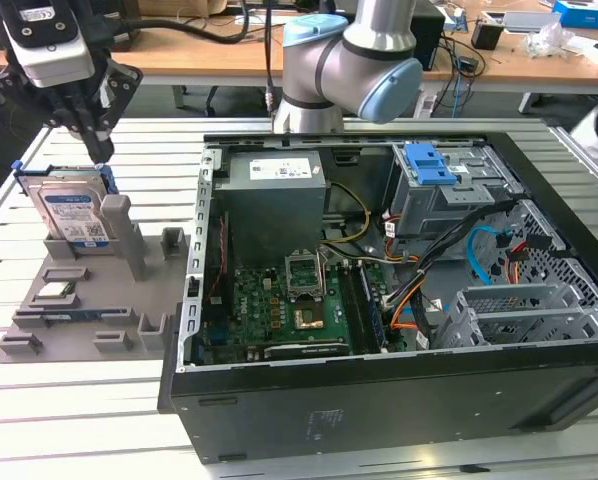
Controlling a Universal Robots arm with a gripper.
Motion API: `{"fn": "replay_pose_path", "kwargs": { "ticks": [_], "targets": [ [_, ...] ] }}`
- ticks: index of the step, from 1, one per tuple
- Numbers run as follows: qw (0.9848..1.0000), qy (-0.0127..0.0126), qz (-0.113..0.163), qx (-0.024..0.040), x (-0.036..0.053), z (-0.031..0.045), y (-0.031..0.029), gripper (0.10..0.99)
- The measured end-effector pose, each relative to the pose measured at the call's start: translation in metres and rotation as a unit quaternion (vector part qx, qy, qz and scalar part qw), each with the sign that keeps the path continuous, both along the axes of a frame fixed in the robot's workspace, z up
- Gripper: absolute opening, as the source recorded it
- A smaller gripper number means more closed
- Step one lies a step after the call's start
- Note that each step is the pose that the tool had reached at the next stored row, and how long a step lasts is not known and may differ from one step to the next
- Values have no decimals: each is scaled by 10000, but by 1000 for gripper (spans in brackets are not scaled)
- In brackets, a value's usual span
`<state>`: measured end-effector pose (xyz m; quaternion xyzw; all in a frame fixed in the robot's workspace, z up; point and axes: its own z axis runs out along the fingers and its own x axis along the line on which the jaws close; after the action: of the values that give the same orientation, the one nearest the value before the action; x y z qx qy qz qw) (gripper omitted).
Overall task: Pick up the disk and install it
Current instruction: 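Reach for the disk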
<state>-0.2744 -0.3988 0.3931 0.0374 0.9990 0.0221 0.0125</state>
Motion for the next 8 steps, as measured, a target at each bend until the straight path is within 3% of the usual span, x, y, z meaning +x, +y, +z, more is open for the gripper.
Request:
{"fn": "replay_pose_path", "kwargs": {
  "ticks": [8],
  "targets": [
    [10000,0,0,0,-138,0,0,106]
  ]
}}
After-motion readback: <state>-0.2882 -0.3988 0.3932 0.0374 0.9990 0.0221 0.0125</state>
